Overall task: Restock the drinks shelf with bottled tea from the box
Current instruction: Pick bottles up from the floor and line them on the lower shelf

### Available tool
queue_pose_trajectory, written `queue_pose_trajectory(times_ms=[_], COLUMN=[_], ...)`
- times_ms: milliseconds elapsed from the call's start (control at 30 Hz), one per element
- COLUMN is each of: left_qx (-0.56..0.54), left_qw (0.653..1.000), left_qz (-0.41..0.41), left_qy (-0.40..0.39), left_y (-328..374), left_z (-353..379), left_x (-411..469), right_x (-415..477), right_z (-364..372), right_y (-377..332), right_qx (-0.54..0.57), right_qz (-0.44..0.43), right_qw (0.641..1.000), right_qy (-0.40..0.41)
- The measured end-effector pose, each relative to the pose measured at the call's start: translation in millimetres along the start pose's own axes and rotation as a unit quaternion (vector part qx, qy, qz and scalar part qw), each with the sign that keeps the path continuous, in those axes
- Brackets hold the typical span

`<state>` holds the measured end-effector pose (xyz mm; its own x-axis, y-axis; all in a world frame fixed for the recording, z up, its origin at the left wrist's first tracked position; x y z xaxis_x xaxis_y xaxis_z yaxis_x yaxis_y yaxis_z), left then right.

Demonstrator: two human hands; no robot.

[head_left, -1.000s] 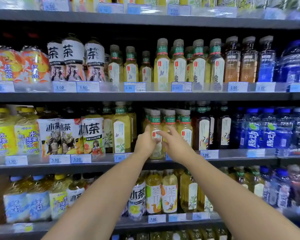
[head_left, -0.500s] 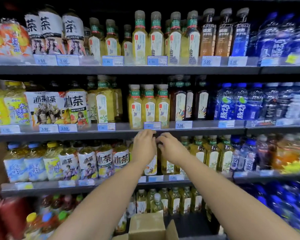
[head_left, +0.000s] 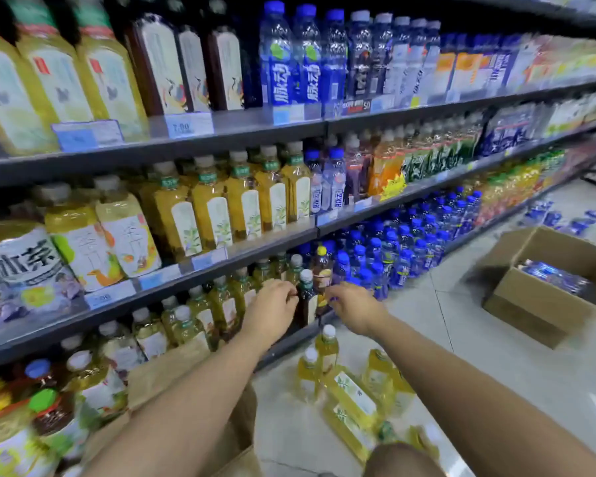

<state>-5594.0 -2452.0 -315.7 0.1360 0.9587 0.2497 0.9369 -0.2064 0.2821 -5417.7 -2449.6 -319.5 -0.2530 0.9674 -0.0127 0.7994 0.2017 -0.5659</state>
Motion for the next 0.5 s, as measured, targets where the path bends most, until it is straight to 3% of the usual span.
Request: queue_pose_trajectory(times_ms=[233,500], left_qx=[-0.008,0.124], left_qw=[0.987,0.943], left_qz=[-0.039,-0.057], left_qy=[-0.154,-0.304], left_y=[3,-49], left_z=[186,310], left_x=[-16,29], right_x=[-13,38], right_z=[107,232], right_y=[149,217], right_qx=[0.02,0.093], right_qz=[0.092,0.12], right_qw=[0.994,0.986], right_qy=[-0.059,-0.074])
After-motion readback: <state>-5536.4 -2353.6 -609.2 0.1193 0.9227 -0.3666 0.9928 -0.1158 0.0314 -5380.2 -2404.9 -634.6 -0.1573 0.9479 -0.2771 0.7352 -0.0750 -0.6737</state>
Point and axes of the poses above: each hand's wrist, its own x-axis towards the middle knuckle, its own z-axis out of the palm, y = z × x, the point moved 7 cm from there along x, towards the middle knuckle, and after that the axes turned 13 degrees about x, right-handed, at the moved point
